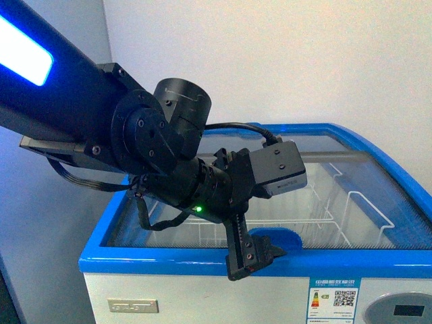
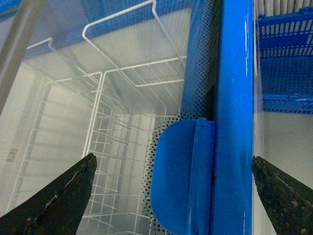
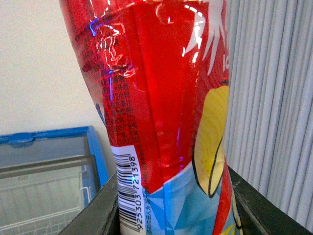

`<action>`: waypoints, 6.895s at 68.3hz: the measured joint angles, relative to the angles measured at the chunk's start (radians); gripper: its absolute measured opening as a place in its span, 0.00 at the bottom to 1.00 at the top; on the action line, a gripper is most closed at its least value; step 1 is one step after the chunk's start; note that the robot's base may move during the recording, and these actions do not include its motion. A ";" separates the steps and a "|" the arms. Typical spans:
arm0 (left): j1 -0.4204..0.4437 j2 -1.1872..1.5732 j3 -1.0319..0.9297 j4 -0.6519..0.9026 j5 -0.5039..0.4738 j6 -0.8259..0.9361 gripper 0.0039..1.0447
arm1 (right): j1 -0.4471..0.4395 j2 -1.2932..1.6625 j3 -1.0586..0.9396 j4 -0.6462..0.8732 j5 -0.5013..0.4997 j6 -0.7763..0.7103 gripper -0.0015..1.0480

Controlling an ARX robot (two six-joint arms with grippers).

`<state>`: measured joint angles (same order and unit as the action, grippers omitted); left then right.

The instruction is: Put drink in fridge

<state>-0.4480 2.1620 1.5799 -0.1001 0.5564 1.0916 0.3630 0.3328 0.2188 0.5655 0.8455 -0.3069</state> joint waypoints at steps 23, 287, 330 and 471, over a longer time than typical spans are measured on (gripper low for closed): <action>0.000 0.063 0.092 0.040 -0.051 0.008 0.92 | 0.000 0.000 0.000 0.000 0.000 0.000 0.41; 0.395 -0.613 -0.294 0.476 -0.103 -1.177 0.92 | 0.000 0.000 0.000 0.000 0.000 0.000 0.41; 0.531 -1.105 -0.888 0.608 0.081 -1.308 0.92 | 0.000 0.000 0.000 0.000 0.000 0.000 0.41; 0.449 -2.156 -1.566 0.098 -0.557 -1.102 0.02 | -0.480 1.384 1.237 -0.929 -1.218 -0.826 0.40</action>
<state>0.0010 0.0059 0.0143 -0.0017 -0.0002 -0.0101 -0.1165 1.7168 1.4559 -0.3637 -0.3729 -1.1332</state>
